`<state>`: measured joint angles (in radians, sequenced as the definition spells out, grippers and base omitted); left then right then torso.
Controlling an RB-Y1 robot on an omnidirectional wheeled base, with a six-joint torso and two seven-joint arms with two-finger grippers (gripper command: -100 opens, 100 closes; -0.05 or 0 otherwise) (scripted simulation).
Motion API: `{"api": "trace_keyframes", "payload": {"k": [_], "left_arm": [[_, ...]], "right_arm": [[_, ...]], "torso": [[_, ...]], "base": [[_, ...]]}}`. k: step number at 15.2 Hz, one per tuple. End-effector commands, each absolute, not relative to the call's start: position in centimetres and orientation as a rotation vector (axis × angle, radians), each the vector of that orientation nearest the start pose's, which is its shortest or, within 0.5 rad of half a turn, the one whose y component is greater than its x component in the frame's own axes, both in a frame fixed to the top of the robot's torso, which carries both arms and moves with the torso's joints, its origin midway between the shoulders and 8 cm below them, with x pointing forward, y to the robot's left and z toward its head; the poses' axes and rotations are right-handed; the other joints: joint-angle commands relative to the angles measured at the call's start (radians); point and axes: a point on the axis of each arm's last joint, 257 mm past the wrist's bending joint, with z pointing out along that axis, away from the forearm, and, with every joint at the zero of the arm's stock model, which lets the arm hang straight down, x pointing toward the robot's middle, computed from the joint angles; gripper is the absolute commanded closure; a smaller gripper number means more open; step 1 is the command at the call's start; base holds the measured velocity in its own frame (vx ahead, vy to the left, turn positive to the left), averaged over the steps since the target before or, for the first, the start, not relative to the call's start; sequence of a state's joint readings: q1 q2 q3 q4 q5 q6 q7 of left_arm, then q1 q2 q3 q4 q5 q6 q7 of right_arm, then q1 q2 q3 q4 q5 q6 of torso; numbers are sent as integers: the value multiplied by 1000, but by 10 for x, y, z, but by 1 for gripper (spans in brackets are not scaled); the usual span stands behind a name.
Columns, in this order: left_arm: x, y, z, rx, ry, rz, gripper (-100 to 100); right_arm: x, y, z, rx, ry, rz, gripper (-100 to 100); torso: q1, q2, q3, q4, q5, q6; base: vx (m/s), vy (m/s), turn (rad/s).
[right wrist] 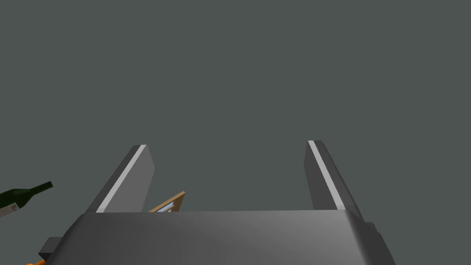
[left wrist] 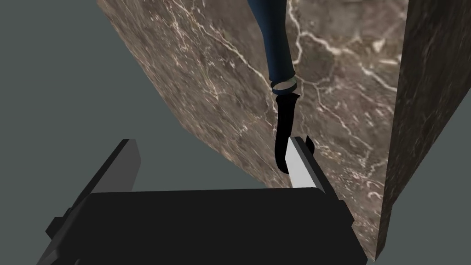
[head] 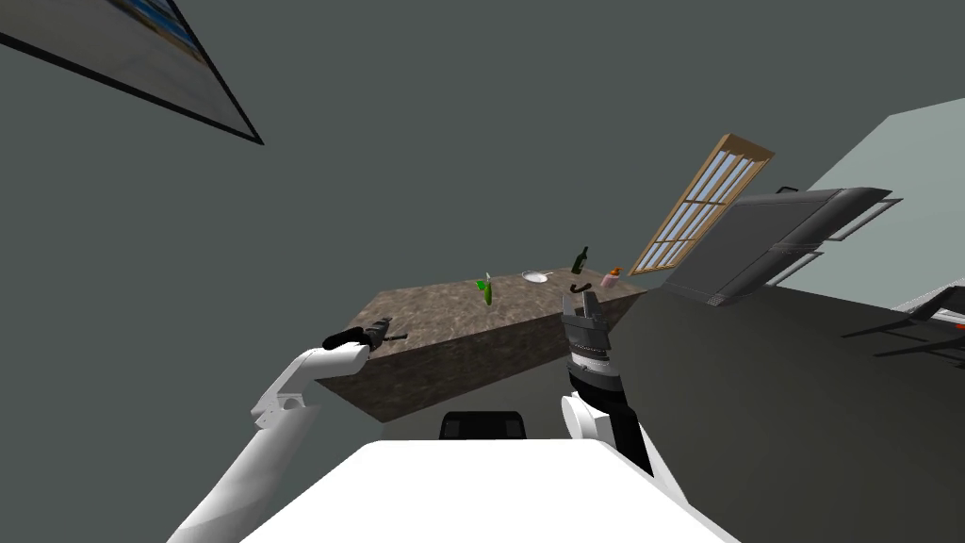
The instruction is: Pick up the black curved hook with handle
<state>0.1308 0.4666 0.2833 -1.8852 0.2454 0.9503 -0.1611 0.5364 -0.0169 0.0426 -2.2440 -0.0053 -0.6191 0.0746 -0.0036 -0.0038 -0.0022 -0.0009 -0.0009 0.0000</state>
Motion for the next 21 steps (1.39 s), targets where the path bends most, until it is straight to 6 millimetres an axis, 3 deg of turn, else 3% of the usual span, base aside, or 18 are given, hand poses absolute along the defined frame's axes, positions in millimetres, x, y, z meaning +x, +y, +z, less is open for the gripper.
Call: {"api": "trace_keyframes", "payload": {"k": [1, 2, 4, 5, 7, 8, 10, 11, 13, 14, 16, 19, 21], "left_arm": [[427, 490, -274, -1549, 1642, -357, -100], [422, 504, -278, -1571, 1653, -310, -100], [417, 505, -284, -1595, 1670, -290, -100], [411, 519, -287, -1620, 1681, -242, -100], [406, 518, -292, -1640, 1695, -225, -100], [399, 531, -295, -1666, 1705, -181, -100], [394, 531, -299, -1684, 1717, -165, -100], [388, 543, -302, -1710, 1726, -124, -100], [383, 542, -305, -1727, 1737, -109, -100], [376, 553, -307, -1752, 1745, -72, -100], [371, 552, -310, -1768, 1755, -58, -100], [353, 568, -316, -1832, 1778, 21, -100], [350, 568, -318, -1843, 1785, 30, -100]], "right_arm": [[330, -266, 19, 588, 604, 1278, 0], [330, -266, 19, 588, 604, 1278, 0], [330, -266, 19, 588, 604, 1278, 0], [330, -266, 19, 588, 604, 1278, 0], [330, -266, 19, 588, 604, 1278, 0], [330, -266, 19, 588, 604, 1278, 0], [330, -266, 19, 588, 604, 1278, 0], [330, -266, 19, 588, 604, 1278, 0], [330, -266, 19, 588, 604, 1278, 0], [330, -266, 19, 588, 604, 1278, 0], [330, -266, 19, 588, 604, 1278, 0], [330, -266, 19, 588, 604, 1278, 0], [330, -266, 19, 588, 604, 1278, 0]], "torso": [[0, 0, 0, 0, 0, 0], [1, 1, 0, 0, 0, 0], [1, 0, 0, 0, 0, 0], [1, 0, 0, 0, 0, 0], [0, 0, 0, 0, 0, 0], [1, 0, 0, 0, 0, 0], [1, -1, -1, 0, 0, 0], [1, -1, 0, 0, 0, 0], [0, 0, 0, 0, 0, 0], [1, 0, 0, 0, 0, 0], [1, 0, 0, 0, 0, 0], [1, 0, 0, 0, 0, 0], [1, -1, -1, 0, 0, 0]], "base": [[28, -24, 4], [40, -36, -18], [49, -42, -13], [44, -48, -22], [53, -45, -11], [72, -39, -18], [64, -42, -13], [52, -52, -19], [47, -39, -7], [51, -42, -20], [52, -36, -10], [60, -36, -18], [54, -37, -7]]}}
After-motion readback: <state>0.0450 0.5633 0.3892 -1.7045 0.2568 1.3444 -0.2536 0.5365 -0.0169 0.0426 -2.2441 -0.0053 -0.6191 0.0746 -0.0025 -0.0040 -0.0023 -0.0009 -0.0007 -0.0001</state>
